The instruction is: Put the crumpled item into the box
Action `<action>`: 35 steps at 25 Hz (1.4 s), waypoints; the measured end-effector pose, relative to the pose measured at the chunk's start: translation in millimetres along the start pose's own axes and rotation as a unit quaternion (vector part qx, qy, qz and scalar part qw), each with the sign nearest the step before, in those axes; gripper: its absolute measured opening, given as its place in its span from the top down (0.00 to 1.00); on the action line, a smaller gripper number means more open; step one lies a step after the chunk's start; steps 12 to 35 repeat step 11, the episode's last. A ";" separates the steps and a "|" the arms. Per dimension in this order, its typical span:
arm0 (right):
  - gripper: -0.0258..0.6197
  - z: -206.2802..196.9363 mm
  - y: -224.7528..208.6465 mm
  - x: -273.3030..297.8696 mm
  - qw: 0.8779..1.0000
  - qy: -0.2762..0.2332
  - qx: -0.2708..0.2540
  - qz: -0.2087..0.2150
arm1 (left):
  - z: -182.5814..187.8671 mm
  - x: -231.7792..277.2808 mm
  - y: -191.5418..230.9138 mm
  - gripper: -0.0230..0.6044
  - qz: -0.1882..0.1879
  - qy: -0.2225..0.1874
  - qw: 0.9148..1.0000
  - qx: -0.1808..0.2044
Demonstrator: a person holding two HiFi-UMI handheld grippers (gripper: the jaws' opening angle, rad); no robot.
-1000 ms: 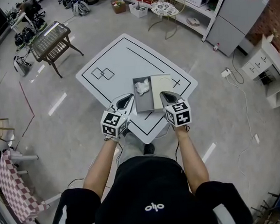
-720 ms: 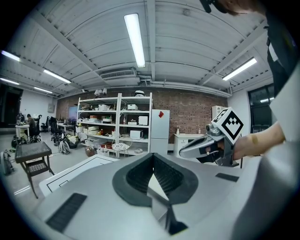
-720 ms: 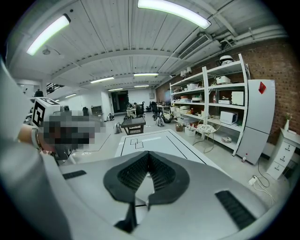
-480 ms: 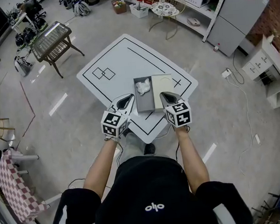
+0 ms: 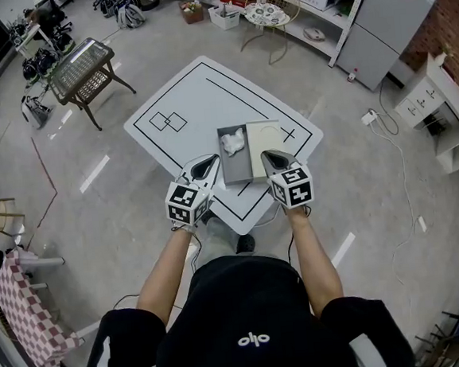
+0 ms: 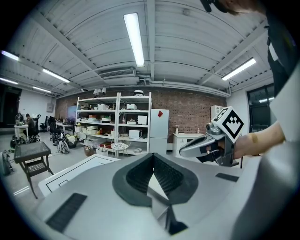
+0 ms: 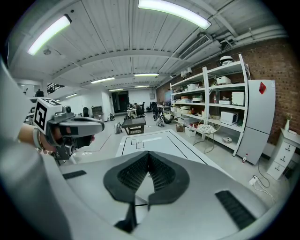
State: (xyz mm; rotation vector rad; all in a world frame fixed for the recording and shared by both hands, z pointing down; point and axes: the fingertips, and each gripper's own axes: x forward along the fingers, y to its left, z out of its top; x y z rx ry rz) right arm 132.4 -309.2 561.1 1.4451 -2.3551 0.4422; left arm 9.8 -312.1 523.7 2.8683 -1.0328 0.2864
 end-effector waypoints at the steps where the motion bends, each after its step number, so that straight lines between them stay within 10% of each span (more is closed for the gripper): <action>1: 0.95 0.1 -0.3 -0.1 1.000 0.000 0.000 0.000 | -0.1 0.7 -0.2 0.95 -0.001 0.000 1.000 0.001; 35: 0.95 1.5 -0.6 0.9 1.000 0.004 0.003 0.000 | 1.6 2.0 2.4 0.95 -0.005 0.004 1.000 0.001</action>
